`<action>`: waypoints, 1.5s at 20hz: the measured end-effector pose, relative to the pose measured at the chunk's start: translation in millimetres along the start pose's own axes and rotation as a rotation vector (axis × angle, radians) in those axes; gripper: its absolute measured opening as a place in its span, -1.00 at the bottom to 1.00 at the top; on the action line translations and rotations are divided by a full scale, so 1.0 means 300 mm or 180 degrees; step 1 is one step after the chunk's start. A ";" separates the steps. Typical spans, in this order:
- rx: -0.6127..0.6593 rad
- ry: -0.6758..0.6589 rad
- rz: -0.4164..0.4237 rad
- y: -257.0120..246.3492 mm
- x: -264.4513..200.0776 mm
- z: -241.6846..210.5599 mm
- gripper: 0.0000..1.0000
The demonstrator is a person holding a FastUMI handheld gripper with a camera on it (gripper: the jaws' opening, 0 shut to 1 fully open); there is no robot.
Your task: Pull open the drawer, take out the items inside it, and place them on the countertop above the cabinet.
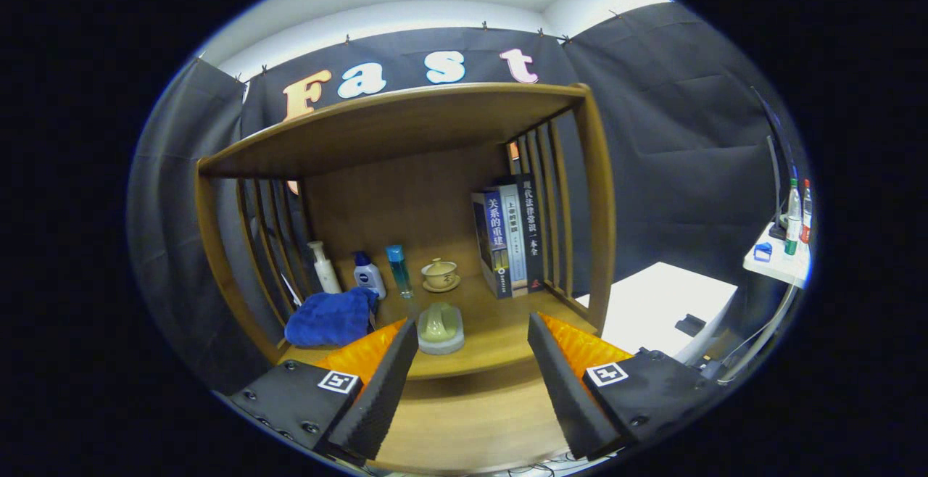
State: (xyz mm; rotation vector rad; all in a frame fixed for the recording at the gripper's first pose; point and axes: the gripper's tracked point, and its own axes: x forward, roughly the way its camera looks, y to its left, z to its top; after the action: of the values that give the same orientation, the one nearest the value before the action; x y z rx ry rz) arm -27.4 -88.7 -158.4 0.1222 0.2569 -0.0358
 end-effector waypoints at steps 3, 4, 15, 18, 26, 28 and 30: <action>-0.0013 -0.0073 -0.0036 -0.036 -0.100 -0.056 0.96; -0.0005 -0.0095 -0.0038 -0.046 -0.141 -0.075 0.96; 0.0010 0.0065 -0.0125 -0.065 -0.303 -0.433 0.96; -0.0048 0.0245 -0.0098 -0.041 -0.303 -0.561 0.97; -0.0102 0.0388 -0.0046 -0.023 -0.286 -0.672 0.97; -0.0137 0.0306 -0.0037 -0.024 -0.288 -0.657 0.97; -0.0180 0.0287 -0.0017 -0.021 -0.287 -0.654 0.97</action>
State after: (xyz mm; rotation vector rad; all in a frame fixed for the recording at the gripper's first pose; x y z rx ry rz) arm -160.3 -68.6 -325.4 0.0668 0.3480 -0.0283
